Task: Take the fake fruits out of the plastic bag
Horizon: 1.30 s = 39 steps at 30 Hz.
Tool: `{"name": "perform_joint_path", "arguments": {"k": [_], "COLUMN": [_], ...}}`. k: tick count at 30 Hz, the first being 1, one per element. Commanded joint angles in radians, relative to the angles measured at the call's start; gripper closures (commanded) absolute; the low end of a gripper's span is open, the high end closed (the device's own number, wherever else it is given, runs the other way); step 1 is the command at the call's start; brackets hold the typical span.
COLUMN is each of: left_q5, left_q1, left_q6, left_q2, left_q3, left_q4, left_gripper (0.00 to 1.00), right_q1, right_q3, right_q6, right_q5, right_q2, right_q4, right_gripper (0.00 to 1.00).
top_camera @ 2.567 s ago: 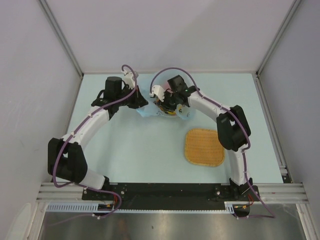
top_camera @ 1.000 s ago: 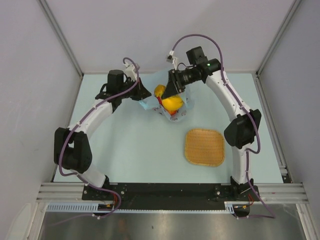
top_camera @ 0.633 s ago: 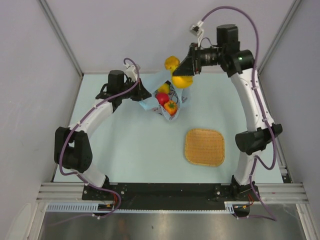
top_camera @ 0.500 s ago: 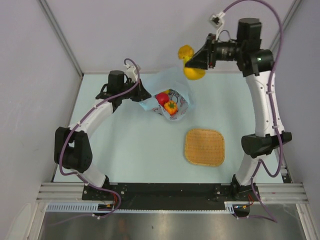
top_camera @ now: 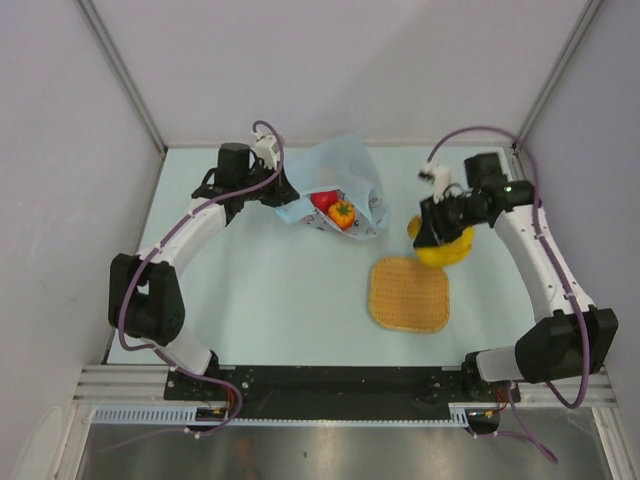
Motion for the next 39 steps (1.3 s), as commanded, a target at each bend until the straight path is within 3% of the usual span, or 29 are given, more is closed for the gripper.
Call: {"name": "perform_joint_path", "arguments": {"k": [1, 5, 6, 10, 15, 18, 19, 21, 23, 26, 29, 32, 33, 35, 36, 39], "left_q5": [-0.03, -0.039, -0.038, -0.027, -0.025, -0.025, -0.027, -0.025, -0.019, -0.006, 0.002, 0.01, 0.014, 0.021, 0.025, 0.03], "left_q1": [-0.004, -0.02, -0.023, -0.042, -0.053, -0.053, -0.053, -0.053, -0.053, -0.053, -0.053, -0.053, -0.053, -0.053, -0.053, -0.056], "left_q6": [0.066, 0.088, 0.092, 0.094, 0.086, 0.086, 0.086, 0.086, 0.08, 0.068, 0.062, 0.054, 0.044, 0.022, 0.016, 0.008], "left_q2": [-0.026, -0.035, -0.038, -0.04, -0.046, -0.052, -0.055, -0.067, -0.078, -0.105, -0.124, -0.13, -0.13, -0.127, -0.126, -0.118], "left_q3": [0.025, 0.016, 0.015, 0.004, -0.005, -0.015, -0.015, -0.022, -0.034, -0.06, -0.082, -0.091, -0.096, -0.1, -0.099, -0.091], "left_q4": [-0.001, -0.01, -0.012, -0.012, 0.005, 0.008, 0.007, 0.007, 0.01, 0.019, 0.022, 0.028, 0.036, 0.05, 0.053, 0.053], "left_gripper": [0.96, 0.96, 0.96, 0.95, 0.95, 0.95, 0.94, 0.94, 0.94, 0.94, 0.94, 0.94, 0.94, 0.93, 0.93, 0.93], "right_q1": [0.106, 0.186, 0.229, 0.326, 0.387, 0.392, 0.393, 0.392, 0.392, 0.366, 0.306, 0.242, 0.237, 0.247, 0.258, 0.261], "right_q3": [-0.172, -0.252, -0.272, -0.429, -0.603, -0.735, -0.766, -0.809, -0.807, -0.807, -0.783, -0.722, -0.711, -0.689, -0.674, -0.547], "right_q6": [-0.274, -0.605, -0.761, -1.06, -1.308, -1.446, -1.471, -1.52, -1.492, -1.468, -1.462, -1.32, -1.117, -0.894, -0.665, -0.317], "right_q5": [0.075, 0.069, 0.113, 0.268, 0.434, 0.494, 0.505, 0.512, 0.467, 0.42, 0.378, 0.282, 0.272, 0.305, 0.331, 0.379], "right_q2": [-0.11, -0.192, -0.2, -0.223, -0.274, -0.323, -0.331, -0.348, -0.401, -0.527, -0.65, -0.705, -0.704, -0.65, -0.615, -0.397], "right_q4": [-0.133, -0.212, -0.228, -0.257, -0.138, 0.067, 0.1, 0.149, 0.15, 0.116, 0.047, 0.062, 0.165, 0.293, 0.388, 0.415], "right_gripper": [1.0, 1.0, 1.0, 1.0, 1.0, 0.99, 0.98, 0.74, 0.46, 0.12, 0.11, 0.08, 0.06, 0.0, 0.0, 0.03]}}
